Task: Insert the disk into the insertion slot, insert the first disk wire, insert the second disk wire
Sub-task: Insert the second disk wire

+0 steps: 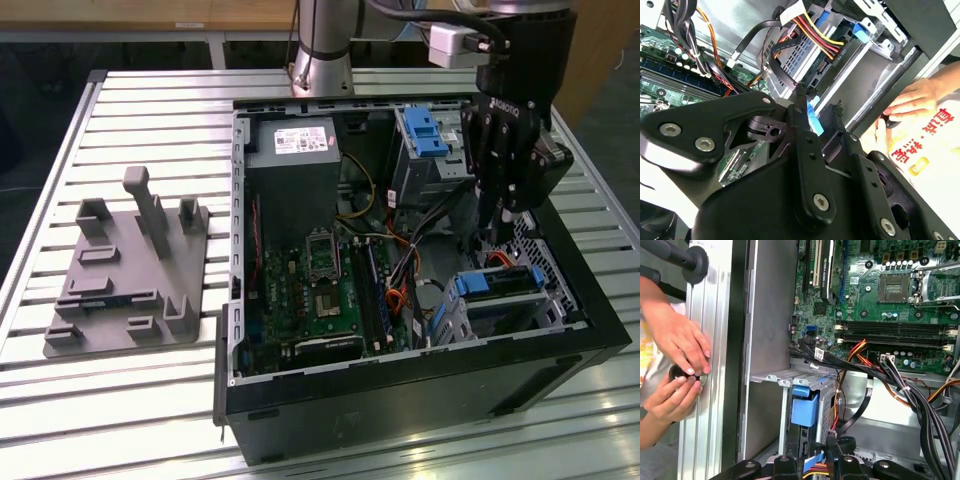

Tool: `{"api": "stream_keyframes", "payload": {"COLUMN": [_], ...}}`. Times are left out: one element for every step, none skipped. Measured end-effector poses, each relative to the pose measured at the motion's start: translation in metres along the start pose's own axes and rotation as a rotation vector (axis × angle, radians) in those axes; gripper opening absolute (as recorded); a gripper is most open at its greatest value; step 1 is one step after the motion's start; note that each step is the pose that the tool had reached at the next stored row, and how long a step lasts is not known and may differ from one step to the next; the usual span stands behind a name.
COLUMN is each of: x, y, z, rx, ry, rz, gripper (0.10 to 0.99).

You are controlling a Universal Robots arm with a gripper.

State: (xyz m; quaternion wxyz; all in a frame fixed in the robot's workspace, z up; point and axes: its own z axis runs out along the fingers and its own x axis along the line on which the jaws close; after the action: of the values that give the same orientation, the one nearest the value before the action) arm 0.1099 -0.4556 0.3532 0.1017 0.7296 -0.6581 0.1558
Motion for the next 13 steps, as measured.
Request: {"api": "stream_keyframes", "payload": {"x": [-0.0001,-0.0002,-0.0003,-0.0003,-0.0004,-0.0006,-0.0008,-0.0010,-0.0015,-0.0021,-0.0027,-0.0034,-0.0039], "y": [0.0003,0.0005,0.0006,0.0007,0.0007,0.0007,0.0007,0.0007,0.0007,0.0006,0.0005,0.0004,0.0003], "z": [0.0002,0.0004,0.0007,0.0008,0.0009,0.0011,0.0012,0.0013,0.0012,0.0011,0.0011,0.0010,0.0011], "rx": [-0.001,-0.003,-0.005,-0.008,-0.011,-0.014,-0.016,-0.018,-0.020,-0.020,-0.021,-0.021,-0.021], "ry": [0.0012,0.0020,0.0027,0.0032,0.0036,0.0040,0.0044,0.0047,0.0050,0.0051,0.0053,0.0057,0.0061], "rz": [0.005,0.011,0.019,0.026,0.033,0.041,0.048,0.053,0.057,0.059,0.060,0.060,0.060], "gripper": [0.357,0.357,0.357,0.357,0.357,0.357,0.357,0.357,0.357,0.357,0.357,0.357,0.357]}}
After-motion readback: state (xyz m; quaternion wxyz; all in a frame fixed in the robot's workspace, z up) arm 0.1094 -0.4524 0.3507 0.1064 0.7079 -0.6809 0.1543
